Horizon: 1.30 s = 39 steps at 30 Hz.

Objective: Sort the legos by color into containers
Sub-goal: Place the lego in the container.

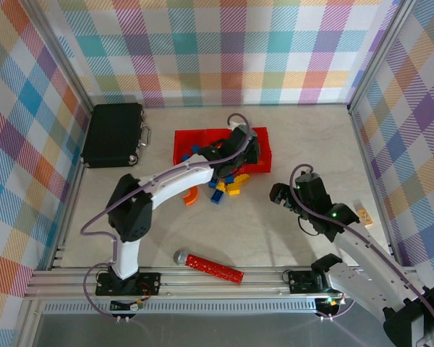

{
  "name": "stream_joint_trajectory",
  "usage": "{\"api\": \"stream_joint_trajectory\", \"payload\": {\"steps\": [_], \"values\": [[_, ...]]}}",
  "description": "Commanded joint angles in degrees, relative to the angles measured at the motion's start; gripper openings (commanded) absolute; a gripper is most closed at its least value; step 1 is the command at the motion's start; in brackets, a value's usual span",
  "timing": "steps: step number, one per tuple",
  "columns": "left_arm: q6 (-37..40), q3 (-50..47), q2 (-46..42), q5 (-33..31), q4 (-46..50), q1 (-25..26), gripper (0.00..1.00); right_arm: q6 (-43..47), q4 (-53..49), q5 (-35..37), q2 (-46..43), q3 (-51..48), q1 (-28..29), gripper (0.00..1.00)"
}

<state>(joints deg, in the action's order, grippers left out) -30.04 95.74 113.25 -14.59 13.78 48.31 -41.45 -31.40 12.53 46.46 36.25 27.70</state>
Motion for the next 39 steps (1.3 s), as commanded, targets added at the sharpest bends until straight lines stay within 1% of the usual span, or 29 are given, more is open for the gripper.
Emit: {"api": "stream_joint_trajectory", "payload": {"steps": [1, 4, 9, 12, 15, 18, 20, 21, 27, 29, 31, 35, 39], "values": [[3.18, 5.58, 4.94, -0.81, -5.46, -1.71, 0.22, -2.2, -1.72, -4.26, -2.66, -0.65, -0.19, 0.97], [2.76, 9.64, 9.35, -0.24, -5.28, -3.17, 0.23, -0.99, -4.53, -3.51, -4.88, 0.5, -0.17, 0.97], [1.44, 12.87, 14.0, 0.29, -5.31, -5.2, 0.25, 0.83, -9.28, -1.79, -6.33, 3.02, -0.15, 0.98], [0.7, 14.35, 17.01, 1.65, -6.29, -5.94, 0.35, 0.1, -11.05, -0.34, -6.94, 3.25, -0.13, 0.98], [0.51, 18.16, 19.98, 3.77, -5.04, -6.29, 0.42, -0.57, -10.14, 0.04, -7.38, 2.0, -0.18, 0.98], [0.89, 20.59, 20.87, 4.92, -4.32, -6.22, 0.48, -1.59, -9.22, -0.69, -6.54, 1.19, -0.16, 0.98], [1.08, 20.88, 20.33, 4.34, -4.11, -6.17, 0.6, -1.98, -8.74, -1.32, -5.76, 0.96, -0.19, 0.98], [1.16, 20.81, 19.86, 4.31, -4.28, -6.13, 0.64, -1.87, -8.68, -1.46, -5.36, 1.15, -0.16, 0.98], [3.56, 20.56, 15.33, 5.07, -3.71, -6.02, 0.79, -0.23, -8.42, -2.11, -2.89, 3.56, -0.19, 0.98], [5.01, 19.44, 12.64, 5.23, -3.9, -5.98, 0.82, 0.43, -7.31, -4.39, -1.18, 4.32, -0.19, 0.98], [6.41, 16.74, 9.49, 5.1, -5.06, -6.01, 0.89, 0.51, -6.14, -6.94, 1.35, 5.24, -0.19, 0.98], [9.49, 7.57, 0.97, 2.73, -6.77, -5.96, 1.0, 0.75, -3.51, -11.52, 7.99, 6.87, -0.19, 0.98], [10.53, -7.36, -10.46, -2.15, -9.88, -6.13, 1.0, 2.14, -1.01, -17.4, 16.17, 9.82, 0.52, 0.97]]}}
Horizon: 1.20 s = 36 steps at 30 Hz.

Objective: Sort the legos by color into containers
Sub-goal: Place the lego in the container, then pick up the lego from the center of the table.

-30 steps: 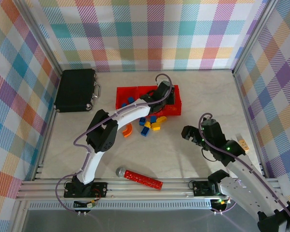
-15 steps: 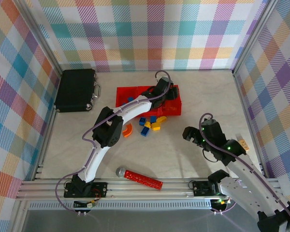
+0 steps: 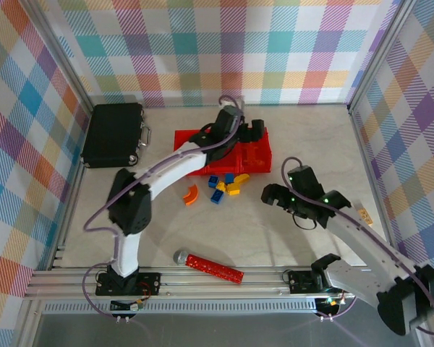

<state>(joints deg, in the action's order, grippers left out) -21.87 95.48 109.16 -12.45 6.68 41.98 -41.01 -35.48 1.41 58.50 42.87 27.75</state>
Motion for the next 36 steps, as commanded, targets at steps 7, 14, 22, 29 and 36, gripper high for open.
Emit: {"api": "stream_joint_trajectory", "payload": {"steps": [7, 14, 22, 29, 36], "values": [[-1.26, -31.18, -24.7, -11.02, 1.09, -0.49, 1.0, 5.22, 0.72, -1.61, 20.21, 14.78, 8.79, 0.98], [-8.22, -42.66, -38.3, -18.13, 18.45, -2.87, 1.0, 8.1, -1.44, 0.89, 35.04, 25.52, 11.44, 0.97], [-12.85, -48.03, -46.72, -15.72, 28.65, -8.6, 0.99, 10.47, -7.14, 4.36, 48.3, 38.34, 12.63, 0.9], [-14.93, -50.93, -47.89, -6.1, 27.32, -14.73, 1.0, 11.3, -11.11, 7.91, 52.6, 43.16, 13.29, 0.85], [-15.48, -51.04, -45.75, -2.69, 24.72, -15.98, 1.0, 12.01, -13.63, 9.04, 55.96, 45.54, 13.47, 0.79]]}}
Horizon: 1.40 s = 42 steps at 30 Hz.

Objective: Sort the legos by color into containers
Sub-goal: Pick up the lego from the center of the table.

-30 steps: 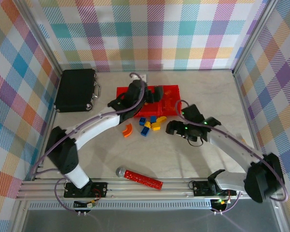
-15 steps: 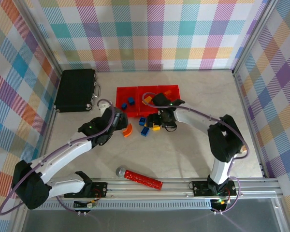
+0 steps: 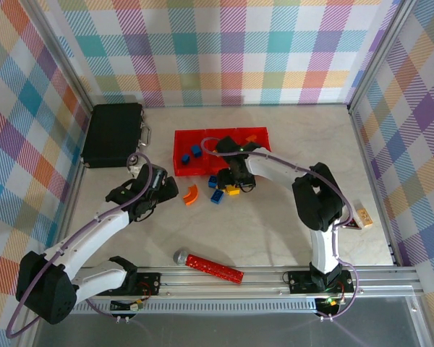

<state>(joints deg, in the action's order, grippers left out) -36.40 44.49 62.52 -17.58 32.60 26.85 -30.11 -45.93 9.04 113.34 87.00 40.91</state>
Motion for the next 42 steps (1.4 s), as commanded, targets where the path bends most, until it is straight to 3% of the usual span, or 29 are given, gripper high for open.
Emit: {"api": "stream_joint_trajectory", "payload": {"steps": [1, 15, 28, 36, 42], "values": [[-0.84, 0.23, 1.31, 2.61, -1.22, -0.99, 1.0, 1.2, -3.2, 1.74, 1.31, 1.46, 0.32, 0.79], [0.55, 0.6, 2.98, 3.47, -2.09, -1.36, 1.0, 2.81, -1.01, 0.98, 4.74, 2.3, 0.29, 0.68], [1.69, 0.6, 5.77, 4.29, -3.95, -1.36, 1.0, 5.36, -1.43, 2.49, 1.53, 1.69, 0.4, 0.42], [2.22, 0.43, 5.05, 4.6, -5.39, -1.38, 0.99, 7.7, -0.65, 1.23, -7.9, 4.91, 0.4, 0.41], [2.39, 0.24, 3.44, 4.72, -5.15, -1.36, 1.0, 12.78, -1.51, 1.48, -3.93, 16.34, -0.03, 0.43]]}}
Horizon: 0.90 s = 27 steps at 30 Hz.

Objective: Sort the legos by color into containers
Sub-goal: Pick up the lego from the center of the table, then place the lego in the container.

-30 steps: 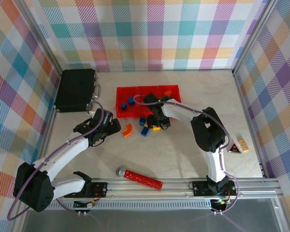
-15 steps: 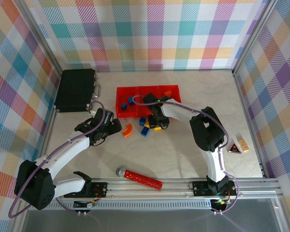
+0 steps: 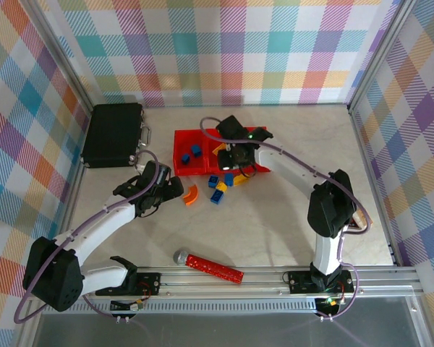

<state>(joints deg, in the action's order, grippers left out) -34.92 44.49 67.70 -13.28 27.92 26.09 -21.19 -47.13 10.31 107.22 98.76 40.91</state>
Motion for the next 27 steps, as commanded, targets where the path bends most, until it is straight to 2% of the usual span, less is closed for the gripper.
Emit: {"api": "stream_joint_trajectory", "payload": {"steps": [1, 9, 17, 19, 21, 27], "values": [[1.06, 0.3, -1.89, 0.57, -0.13, -0.62, 1.0, 4.61, -0.46, 0.03, 3.42, 6.41, -0.04, 0.43], [1.21, -1.84, -8.72, -0.27, 3.96, -0.44, 1.0, 7.03, -1.99, -0.42, 15.55, 19.6, -2.2, 0.42], [1.64, -3.27, -14.37, -1.26, 6.44, -0.46, 1.0, 7.19, -0.89, -1.91, 21.81, 23.54, -4.07, 0.43], [1.54, -3.45, -14.71, -1.32, 6.85, -0.44, 1.0, 7.26, -1.27, -1.71, 22.02, 24.08, -4.04, 0.48], [1.18, -3.92, -15.11, -1.2, 6.56, -0.42, 1.0, 7.19, -1.62, -1.47, 21.49, 24.04, -4.08, 0.58], [0.29, -4.88, -14.65, -0.66, 5.02, -0.43, 1.0, 7.83, -3.34, -3.03, 18.4, 23.77, -4.08, 0.74]]}}
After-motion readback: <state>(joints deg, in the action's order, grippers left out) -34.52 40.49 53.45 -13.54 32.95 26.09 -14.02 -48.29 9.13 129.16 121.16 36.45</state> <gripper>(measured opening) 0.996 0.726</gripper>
